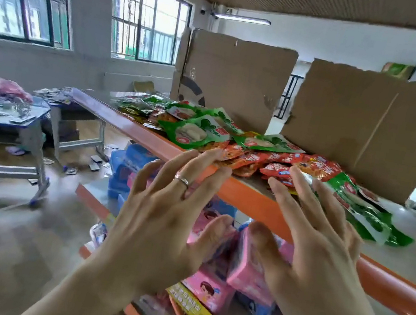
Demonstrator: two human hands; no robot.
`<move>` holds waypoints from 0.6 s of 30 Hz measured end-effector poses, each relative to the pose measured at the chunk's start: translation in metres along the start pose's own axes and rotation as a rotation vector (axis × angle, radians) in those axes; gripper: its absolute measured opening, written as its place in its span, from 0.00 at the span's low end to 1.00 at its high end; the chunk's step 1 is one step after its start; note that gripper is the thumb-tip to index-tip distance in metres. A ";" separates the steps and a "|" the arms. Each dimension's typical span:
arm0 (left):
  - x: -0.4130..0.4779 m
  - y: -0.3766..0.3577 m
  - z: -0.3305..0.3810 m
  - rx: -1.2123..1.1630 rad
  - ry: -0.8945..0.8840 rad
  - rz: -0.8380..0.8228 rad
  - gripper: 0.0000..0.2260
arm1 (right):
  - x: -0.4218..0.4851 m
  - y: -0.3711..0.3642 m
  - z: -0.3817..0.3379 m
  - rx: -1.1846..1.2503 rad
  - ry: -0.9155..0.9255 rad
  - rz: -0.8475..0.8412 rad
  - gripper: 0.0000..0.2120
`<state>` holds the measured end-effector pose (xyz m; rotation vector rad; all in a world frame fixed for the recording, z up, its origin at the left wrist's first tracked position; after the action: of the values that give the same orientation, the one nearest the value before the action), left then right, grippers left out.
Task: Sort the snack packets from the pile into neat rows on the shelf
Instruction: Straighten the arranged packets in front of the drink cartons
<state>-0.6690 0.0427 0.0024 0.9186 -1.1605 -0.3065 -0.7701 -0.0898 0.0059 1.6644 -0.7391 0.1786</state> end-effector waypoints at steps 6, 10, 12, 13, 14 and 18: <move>0.016 -0.014 -0.027 0.035 0.065 0.011 0.26 | 0.033 -0.016 -0.002 0.044 0.036 -0.024 0.33; 0.030 -0.023 -0.037 0.103 0.084 0.014 0.25 | 0.054 -0.031 0.003 0.063 0.044 -0.089 0.35; 0.037 -0.022 -0.044 0.130 0.091 0.033 0.25 | 0.067 -0.033 0.003 0.094 0.048 -0.096 0.34; 0.041 -0.021 -0.049 0.145 0.093 0.046 0.24 | 0.074 -0.033 0.001 0.117 0.049 -0.094 0.34; 0.044 -0.019 -0.053 0.160 0.098 0.057 0.24 | 0.079 -0.033 0.000 0.139 0.054 -0.089 0.33; 0.048 -0.018 -0.078 0.206 0.161 0.071 0.24 | 0.095 -0.043 -0.007 0.183 0.077 -0.088 0.33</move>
<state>-0.5766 0.0369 0.0129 1.0596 -1.0861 -0.0535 -0.6700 -0.1158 0.0196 1.8494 -0.6049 0.2532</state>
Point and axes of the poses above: each hand's wrist, its own x-axis towards the middle knuckle, its own y-axis out of the back of the hand, z = x × y, the point moved 8 cm from there along x, towards the middle knuckle, and after that the axes turned 2 degrees about -z, right-handed, at the moved point
